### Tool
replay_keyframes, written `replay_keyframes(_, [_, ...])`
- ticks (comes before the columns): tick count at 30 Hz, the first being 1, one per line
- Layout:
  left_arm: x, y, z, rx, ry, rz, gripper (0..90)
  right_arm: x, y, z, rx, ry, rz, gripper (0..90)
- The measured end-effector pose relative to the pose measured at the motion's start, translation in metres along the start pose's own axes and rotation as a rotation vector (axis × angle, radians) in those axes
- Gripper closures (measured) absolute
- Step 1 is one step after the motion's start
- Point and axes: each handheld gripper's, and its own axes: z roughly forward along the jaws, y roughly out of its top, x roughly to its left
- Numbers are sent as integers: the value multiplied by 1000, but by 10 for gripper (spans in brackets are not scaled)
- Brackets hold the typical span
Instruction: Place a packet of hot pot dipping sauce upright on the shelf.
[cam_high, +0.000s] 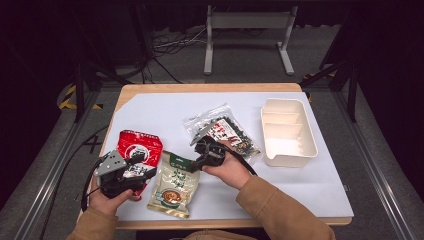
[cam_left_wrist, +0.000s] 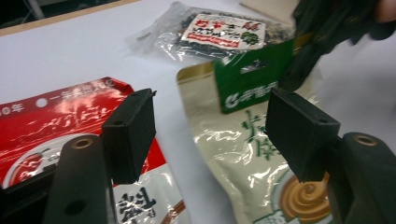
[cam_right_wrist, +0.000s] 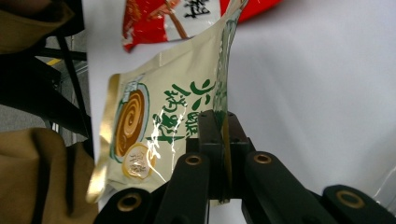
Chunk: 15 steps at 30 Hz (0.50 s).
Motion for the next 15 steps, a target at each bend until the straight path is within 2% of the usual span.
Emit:
replay_keyframes(2, [3, 0, -1, 2, 3, -11, 336, 6, 3, -7, -23, 11, -21, 896])
replay_keyframes(6, [3, 0, -5, -18, -21, -31, 330, 20, 8, -20, -52, -9, -69, 897])
replay_keyframes(10, [2, 1, -6, -34, -43, -17, 333, 37, 15, -36, -71, -34, -126, 897])
replay_keyframes(15, [2, 1, -7, -46, -53, -17, 333, 48, 19, -47, -74, -54, -172, 897])
